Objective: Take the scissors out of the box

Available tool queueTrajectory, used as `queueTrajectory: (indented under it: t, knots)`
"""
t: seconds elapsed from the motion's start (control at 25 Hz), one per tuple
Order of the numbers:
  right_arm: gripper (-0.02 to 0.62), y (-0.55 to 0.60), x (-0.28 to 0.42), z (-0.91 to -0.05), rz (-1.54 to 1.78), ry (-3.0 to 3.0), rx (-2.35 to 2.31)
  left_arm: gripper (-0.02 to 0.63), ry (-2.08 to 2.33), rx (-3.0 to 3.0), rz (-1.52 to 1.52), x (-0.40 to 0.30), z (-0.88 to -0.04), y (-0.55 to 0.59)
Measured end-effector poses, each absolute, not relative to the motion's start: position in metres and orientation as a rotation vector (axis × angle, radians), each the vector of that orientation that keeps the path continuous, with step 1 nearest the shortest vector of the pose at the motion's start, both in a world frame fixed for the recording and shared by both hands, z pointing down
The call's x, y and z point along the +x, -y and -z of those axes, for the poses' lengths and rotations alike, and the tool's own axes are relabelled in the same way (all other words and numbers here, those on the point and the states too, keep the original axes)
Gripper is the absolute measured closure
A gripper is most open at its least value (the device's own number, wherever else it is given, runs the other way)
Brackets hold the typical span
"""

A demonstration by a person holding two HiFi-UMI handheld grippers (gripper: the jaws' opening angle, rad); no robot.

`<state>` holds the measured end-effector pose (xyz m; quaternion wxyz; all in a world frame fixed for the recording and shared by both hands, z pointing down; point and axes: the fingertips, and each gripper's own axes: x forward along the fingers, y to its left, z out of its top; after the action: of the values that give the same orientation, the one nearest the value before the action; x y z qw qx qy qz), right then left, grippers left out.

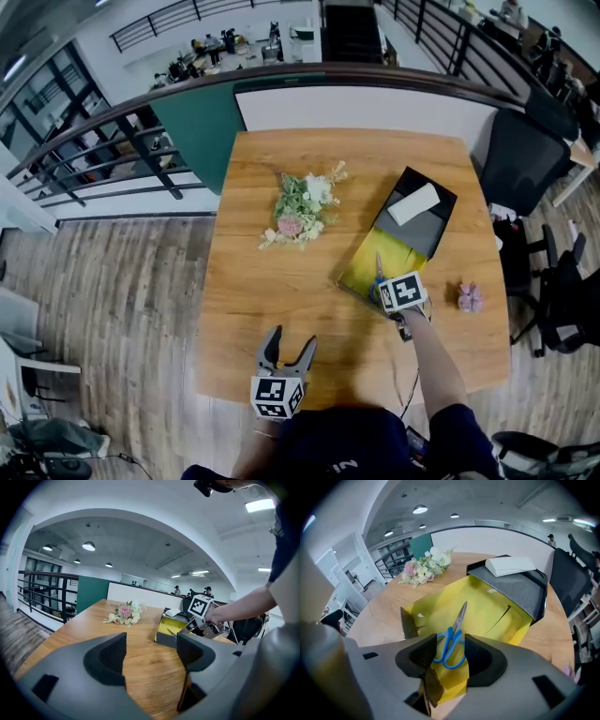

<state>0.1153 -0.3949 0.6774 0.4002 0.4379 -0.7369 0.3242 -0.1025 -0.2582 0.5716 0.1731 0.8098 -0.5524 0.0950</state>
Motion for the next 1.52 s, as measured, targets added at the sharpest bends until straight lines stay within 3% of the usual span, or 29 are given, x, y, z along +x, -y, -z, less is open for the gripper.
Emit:
queueTrajectory:
  t: [0.48, 0.92, 1.52]
  knots:
    - [0.424, 0.396, 0.114, -0.71, -0.821, 1.674, 0.981, 0.273, 1.617, 2.228, -0.277, -0.125, -0.58, 0.257]
    - [0.407, 0.393, 0.124, -0.713, -0.829, 1.556, 1.144, 0.275, 1.598, 2.225, -0.243, -0.128, -0.586, 0.261]
    - [0.446, 0.386, 0.117, -0.72, -0.937, 1.578, 1.054, 0.276, 1.572, 2.226, -0.253, -0.13, -0.591, 0.26]
